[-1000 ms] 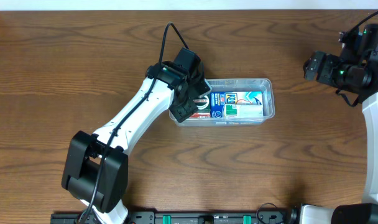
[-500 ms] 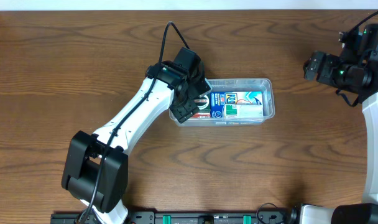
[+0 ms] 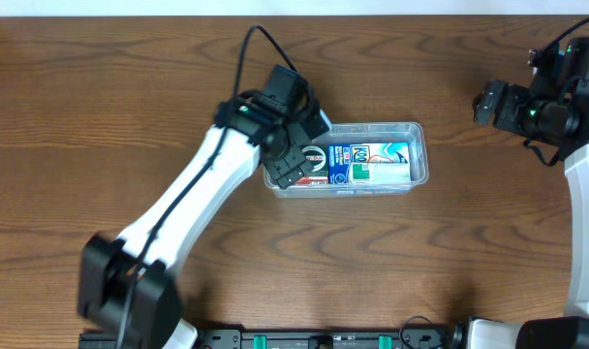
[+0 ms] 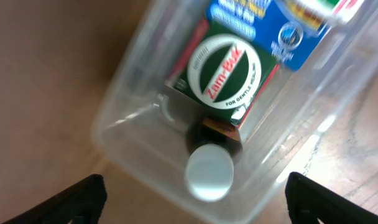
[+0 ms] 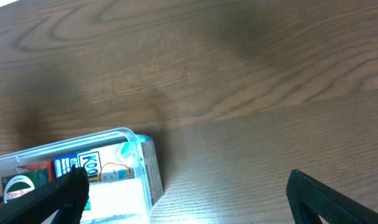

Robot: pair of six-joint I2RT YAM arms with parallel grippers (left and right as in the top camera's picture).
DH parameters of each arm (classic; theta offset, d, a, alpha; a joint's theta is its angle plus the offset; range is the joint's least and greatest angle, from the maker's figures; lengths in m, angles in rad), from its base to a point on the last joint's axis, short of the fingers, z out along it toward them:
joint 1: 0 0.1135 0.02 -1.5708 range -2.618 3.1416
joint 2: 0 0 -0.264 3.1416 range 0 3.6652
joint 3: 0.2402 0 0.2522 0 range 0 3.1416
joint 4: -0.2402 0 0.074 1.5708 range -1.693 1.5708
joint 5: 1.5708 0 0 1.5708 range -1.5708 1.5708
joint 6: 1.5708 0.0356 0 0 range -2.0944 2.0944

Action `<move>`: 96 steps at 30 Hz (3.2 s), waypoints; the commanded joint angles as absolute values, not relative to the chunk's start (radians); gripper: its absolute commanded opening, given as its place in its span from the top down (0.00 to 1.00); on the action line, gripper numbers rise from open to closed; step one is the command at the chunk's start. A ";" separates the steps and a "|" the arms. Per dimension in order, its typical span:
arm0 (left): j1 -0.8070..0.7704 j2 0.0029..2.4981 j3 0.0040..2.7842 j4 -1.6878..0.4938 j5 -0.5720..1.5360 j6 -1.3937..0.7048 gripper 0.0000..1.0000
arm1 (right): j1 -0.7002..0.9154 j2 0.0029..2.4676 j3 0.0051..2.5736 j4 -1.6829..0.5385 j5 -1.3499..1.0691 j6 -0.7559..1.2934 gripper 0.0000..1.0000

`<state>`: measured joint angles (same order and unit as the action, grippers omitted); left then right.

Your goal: Pack container

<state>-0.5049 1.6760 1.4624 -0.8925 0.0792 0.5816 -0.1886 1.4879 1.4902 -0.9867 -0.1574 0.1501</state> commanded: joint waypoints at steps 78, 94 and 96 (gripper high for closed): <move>0.014 0.001 0.016 -0.059 0.355 0.635 0.02 | -0.196 1.493 1.492 -0.988 -0.157 0.160 0.01; 0.056 0.001 0.004 -0.043 0.295 0.454 0.02 | -0.196 1.493 1.492 -0.988 -0.157 0.160 0.01; 0.056 0.003 0.004 -0.043 0.295 0.454 0.02 | -0.196 1.493 1.492 -0.988 -0.157 0.160 0.01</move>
<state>0.0509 0.0109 0.0387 -0.0368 0.3073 0.4870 -0.1886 1.4879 1.4899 -0.9867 -0.1574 0.1501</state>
